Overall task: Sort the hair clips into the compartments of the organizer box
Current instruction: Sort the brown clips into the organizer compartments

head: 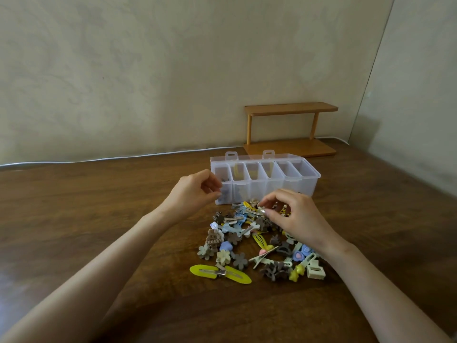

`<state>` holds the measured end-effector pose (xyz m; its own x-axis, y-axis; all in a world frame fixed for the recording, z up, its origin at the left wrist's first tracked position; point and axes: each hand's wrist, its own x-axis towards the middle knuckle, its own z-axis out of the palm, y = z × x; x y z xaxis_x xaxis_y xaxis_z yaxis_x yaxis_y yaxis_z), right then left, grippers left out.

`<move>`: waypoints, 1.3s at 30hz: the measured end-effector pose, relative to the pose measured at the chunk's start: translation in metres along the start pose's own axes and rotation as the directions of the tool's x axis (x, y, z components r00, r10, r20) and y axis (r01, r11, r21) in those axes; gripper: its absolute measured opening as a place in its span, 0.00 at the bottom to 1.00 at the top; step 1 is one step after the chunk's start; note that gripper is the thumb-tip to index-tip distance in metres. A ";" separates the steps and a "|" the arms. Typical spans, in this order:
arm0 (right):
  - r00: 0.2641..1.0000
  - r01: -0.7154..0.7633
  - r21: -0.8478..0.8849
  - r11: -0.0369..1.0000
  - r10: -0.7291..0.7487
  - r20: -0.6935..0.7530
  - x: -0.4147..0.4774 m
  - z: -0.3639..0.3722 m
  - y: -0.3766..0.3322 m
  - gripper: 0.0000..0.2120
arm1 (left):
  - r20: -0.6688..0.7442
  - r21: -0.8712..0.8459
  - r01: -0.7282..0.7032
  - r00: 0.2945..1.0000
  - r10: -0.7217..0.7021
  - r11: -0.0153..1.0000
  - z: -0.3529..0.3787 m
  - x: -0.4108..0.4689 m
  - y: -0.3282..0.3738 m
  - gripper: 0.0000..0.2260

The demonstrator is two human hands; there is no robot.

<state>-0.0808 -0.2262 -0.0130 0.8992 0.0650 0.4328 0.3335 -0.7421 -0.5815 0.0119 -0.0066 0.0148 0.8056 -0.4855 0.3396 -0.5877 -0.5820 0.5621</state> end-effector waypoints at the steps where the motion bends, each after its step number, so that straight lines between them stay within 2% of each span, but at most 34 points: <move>1: 1.000 0.004 -0.007 1.000 -0.004 0.009 0.000 0.001 0.000 0.06 | 0.039 0.002 -0.003 0.999 0.003 1.000 0.000 -0.001 0.000 0.06; 5: 0.992 0.097 -0.085 0.992 -0.089 0.089 0.001 0.006 -0.001 0.08 | 0.238 0.023 -0.035 0.971 0.029 0.999 -0.001 -0.005 0.004 0.05; 7: 0.976 0.155 -0.112 0.981 -0.135 0.171 0.002 0.010 -0.008 0.11 | 0.287 0.039 -0.056 0.957 0.043 0.998 0.000 -0.006 0.005 0.04; 11: 0.931 0.281 -0.260 0.924 -0.196 0.309 0.007 0.023 -0.022 0.18 | 0.273 0.041 -0.063 0.961 0.050 0.997 0.001 -0.005 0.006 0.04; 13: 0.925 0.307 -0.323 0.895 -0.200 0.324 0.009 0.027 -0.023 0.18 | 0.260 0.028 -0.070 0.964 0.060 0.997 0.000 -0.005 0.007 0.04; 17: 0.926 0.321 -0.312 0.894 -0.227 0.302 0.008 0.029 -0.020 0.16 | 0.231 -0.014 -0.051 0.972 0.053 0.999 0.000 -0.002 0.009 0.04; 20: 0.940 0.315 -0.270 0.910 -0.258 0.225 0.008 0.028 -0.019 0.13 | 0.228 -0.098 -0.019 0.973 0.041 0.995 0.000 -0.002 0.012 0.04; 24: 0.982 0.190 -0.081 0.978 -0.190 0.004 0.008 0.021 -0.016 0.11 | 0.338 -0.224 0.057 0.941 0.023 0.973 -0.002 -0.005 0.022 0.07; 28: 0.971 0.197 -0.099 0.975 -0.208 -0.114 0.007 0.020 -0.014 0.10 | 0.376 -0.309 0.101 0.926 0.024 0.946 0.002 -0.007 0.029 0.09; 33: 0.975 0.180 -0.078 0.981 -0.188 -0.122 0.005 0.019 -0.013 0.12 | 0.278 -0.353 0.098 0.960 0.004 0.930 0.006 -0.007 0.028 0.07; 39: 0.966 0.043 -0.068 0.997 -0.059 -0.254 0.005 0.009 -0.002 0.05 | -0.015 -0.370 0.112 0.992 -0.127 0.922 -0.008 0.010 0.012 0.10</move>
<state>-0.0745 -0.2188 -0.0158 0.7767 -0.0630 0.6267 0.3517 -0.7821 -0.5145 0.0135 -0.0133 0.0316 0.8747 -0.3978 0.2767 -0.4234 -0.3497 0.8357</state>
